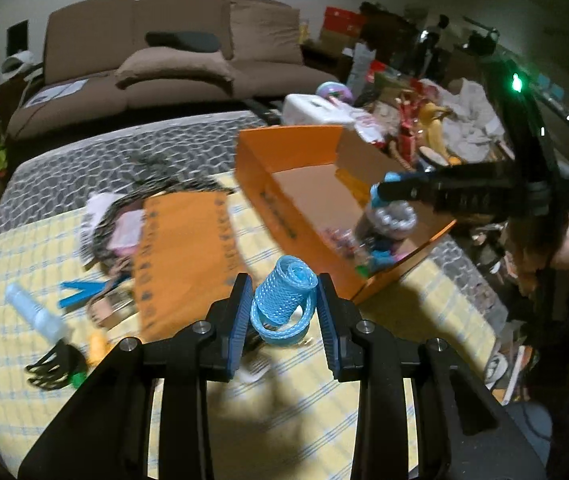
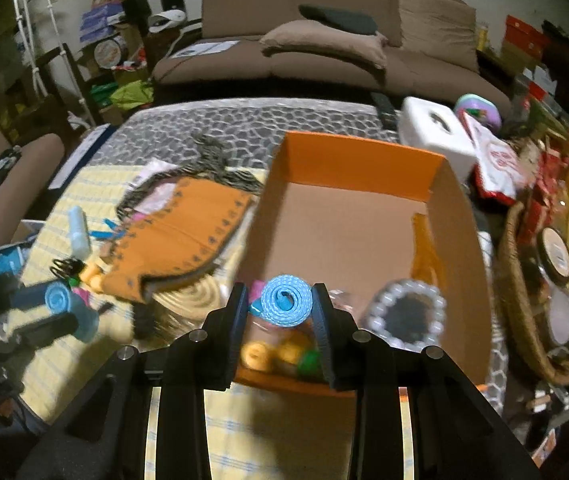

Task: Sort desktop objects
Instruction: 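Carry both blue rollers into the orange box and open both tools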

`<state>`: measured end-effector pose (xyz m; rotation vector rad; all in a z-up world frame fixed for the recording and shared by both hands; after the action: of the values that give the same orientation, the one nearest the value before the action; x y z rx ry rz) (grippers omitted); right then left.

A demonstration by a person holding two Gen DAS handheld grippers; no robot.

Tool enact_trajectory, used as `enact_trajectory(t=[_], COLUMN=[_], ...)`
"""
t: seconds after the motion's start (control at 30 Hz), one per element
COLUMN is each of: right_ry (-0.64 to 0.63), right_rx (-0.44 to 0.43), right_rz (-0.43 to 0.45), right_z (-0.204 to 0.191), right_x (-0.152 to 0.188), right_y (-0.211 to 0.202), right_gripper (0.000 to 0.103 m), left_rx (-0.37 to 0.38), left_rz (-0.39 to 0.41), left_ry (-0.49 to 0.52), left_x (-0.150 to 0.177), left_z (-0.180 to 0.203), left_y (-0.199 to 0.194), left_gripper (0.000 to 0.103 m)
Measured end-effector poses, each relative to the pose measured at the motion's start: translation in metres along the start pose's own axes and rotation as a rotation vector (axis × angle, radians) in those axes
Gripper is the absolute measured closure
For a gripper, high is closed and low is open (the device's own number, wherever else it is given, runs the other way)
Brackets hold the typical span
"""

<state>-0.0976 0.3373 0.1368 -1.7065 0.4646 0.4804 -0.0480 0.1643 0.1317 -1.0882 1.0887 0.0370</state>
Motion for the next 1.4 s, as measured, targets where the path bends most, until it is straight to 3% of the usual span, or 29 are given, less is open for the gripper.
enact_trajectory(t=[0.3,0.57,1.13,1.4], right_ry=[0.049,0.061,0.097,0.123], right_rx=[0.026,0.015,-0.005,-0.013], right_rz=[-0.018,-0.038,-0.076,-0.072], right_z=[0.050,0.064,0.074,0.078], right_x=[0.013,0.023,0.034,0.034], right_y=[0.001,0.006,0.027,0.027], right_gripper=[0.071,0.071,0.069,0.065], left_rx=[0.050,0.064,0.063,0.056], left_rz=[-0.008,-0.035,-0.115,-0.120], left_ry=[0.055,0.086,0.085,0.082], left_x=[-0.038,-0.053,-0.050,-0.048], left_z=[0.043,0.066,0.076,0.074], left_y=[0.037,0.070,0.118,0.117], left_gripper=[0.073,0.073,0.072,0.064])
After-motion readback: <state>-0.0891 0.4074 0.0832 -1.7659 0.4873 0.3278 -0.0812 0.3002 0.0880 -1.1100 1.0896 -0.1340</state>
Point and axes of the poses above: each gripper's, at about its wrist camera, not at the fingertips, and y roughly the way its jaws point, z to its right, x to its underside, the point moved 4 cm from there along y, roughly the way its jaws point, and after that the axes turned 15 degrees about y, right-handed, at the moved point
